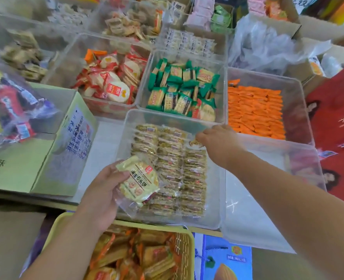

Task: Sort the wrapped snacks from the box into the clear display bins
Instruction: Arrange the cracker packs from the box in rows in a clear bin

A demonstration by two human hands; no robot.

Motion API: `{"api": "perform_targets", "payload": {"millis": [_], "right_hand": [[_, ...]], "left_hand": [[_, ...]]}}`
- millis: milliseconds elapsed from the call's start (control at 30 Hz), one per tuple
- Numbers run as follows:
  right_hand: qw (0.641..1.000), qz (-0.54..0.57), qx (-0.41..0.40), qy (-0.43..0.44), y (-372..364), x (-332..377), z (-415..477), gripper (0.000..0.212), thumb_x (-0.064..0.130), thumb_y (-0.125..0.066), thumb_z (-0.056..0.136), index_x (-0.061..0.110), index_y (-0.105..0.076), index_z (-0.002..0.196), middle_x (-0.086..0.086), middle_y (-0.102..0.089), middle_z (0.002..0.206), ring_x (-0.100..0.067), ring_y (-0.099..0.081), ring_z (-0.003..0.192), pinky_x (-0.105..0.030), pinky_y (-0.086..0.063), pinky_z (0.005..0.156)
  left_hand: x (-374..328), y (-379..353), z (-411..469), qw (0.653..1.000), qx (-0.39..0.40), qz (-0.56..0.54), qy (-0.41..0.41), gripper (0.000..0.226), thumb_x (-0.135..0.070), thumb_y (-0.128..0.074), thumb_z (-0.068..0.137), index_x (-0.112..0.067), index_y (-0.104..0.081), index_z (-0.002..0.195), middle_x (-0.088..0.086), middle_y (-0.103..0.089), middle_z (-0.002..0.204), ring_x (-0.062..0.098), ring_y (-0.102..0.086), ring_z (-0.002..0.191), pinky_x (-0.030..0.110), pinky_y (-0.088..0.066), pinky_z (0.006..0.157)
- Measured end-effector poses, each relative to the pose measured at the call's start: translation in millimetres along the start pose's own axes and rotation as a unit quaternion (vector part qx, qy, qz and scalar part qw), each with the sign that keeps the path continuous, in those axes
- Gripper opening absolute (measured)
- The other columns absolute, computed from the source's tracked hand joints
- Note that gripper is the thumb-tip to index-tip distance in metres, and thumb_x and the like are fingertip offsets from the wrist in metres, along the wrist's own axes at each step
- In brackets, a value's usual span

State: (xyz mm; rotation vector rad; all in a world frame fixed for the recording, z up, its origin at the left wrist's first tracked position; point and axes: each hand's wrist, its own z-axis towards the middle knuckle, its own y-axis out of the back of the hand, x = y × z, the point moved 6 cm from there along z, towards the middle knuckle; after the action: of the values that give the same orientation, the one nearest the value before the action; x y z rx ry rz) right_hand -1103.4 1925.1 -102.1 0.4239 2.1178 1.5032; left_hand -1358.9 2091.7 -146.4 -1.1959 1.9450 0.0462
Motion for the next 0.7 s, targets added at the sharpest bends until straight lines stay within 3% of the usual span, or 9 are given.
{"api": "perform_targets", "payload": {"millis": [100,233,400,467,567,700], "right_hand": [[0.999,-0.035,0.021,0.006,-14,5,14,0.042,0.002,-0.049,0.084,0.027,-0.057,0.118,0.000,-0.069,0.100,-0.029,-0.060,0.098,-0.043,-0.040,0.089],[0.997,0.010,0.073,-0.013,-37,9,29,0.034,0.001,-0.050,0.085,0.018,-0.057,0.113,-0.001,-0.062,0.083,-0.024,-0.050,0.072,-0.034,-0.041,0.065],[0.979,0.066,0.192,-0.020,-55,9,50,0.021,0.004,-0.052,0.091,0.011,-0.060,0.109,0.002,-0.057,0.079,-0.014,-0.051,0.066,-0.027,-0.041,0.060],[0.967,0.091,0.234,-0.036,-60,10,56,0.022,0.000,-0.055,0.090,0.007,-0.063,0.109,0.002,-0.056,0.077,-0.014,-0.055,0.070,-0.025,-0.044,0.061],[0.955,0.113,0.268,-0.064,-66,14,60,0.025,-0.004,-0.057,0.092,0.003,-0.066,0.114,-0.005,-0.065,0.095,-0.020,-0.064,0.089,-0.026,-0.049,0.071],[0.944,0.148,0.283,-0.087,-73,20,67,0.027,0.012,-0.047,0.102,0.002,-0.063,0.121,-0.006,-0.058,0.103,-0.027,-0.059,0.097,-0.032,-0.045,0.080]], "left_hand": [[1,1,3,1.000,0.005,0.002,-0.006,0.055,-0.010,-0.070,0.073,-0.010,-0.064,0.127,0.020,-0.072,0.121,0.034,-0.069,0.108,0.052,-0.054,0.088],[1,0,4,0.999,0.016,0.021,-0.026,0.044,-0.009,-0.072,0.070,-0.020,-0.072,0.112,0.008,-0.077,0.111,0.024,-0.076,0.095,0.044,-0.054,0.080],[3,0,2,0.999,0.024,0.032,-0.037,0.045,-0.007,-0.075,0.067,-0.026,-0.076,0.108,0.004,-0.076,0.111,0.022,-0.075,0.094,0.040,-0.055,0.076],[2,0,1,0.998,0.029,0.032,-0.042,0.043,-0.008,-0.075,0.068,-0.027,-0.077,0.106,0.003,-0.077,0.109,0.020,-0.076,0.092,0.036,-0.057,0.073],[1,-1,1,0.998,0.037,0.027,-0.045,0.040,-0.007,-0.073,0.069,-0.027,-0.077,0.104,0.002,-0.077,0.110,0.020,-0.076,0.093,0.031,-0.060,0.067],[1,-1,1,0.998,0.035,0.024,-0.046,0.042,-0.007,-0.073,0.069,-0.024,-0.076,0.107,0.005,-0.077,0.112,0.022,-0.076,0.094,0.030,-0.061,0.065]]}}
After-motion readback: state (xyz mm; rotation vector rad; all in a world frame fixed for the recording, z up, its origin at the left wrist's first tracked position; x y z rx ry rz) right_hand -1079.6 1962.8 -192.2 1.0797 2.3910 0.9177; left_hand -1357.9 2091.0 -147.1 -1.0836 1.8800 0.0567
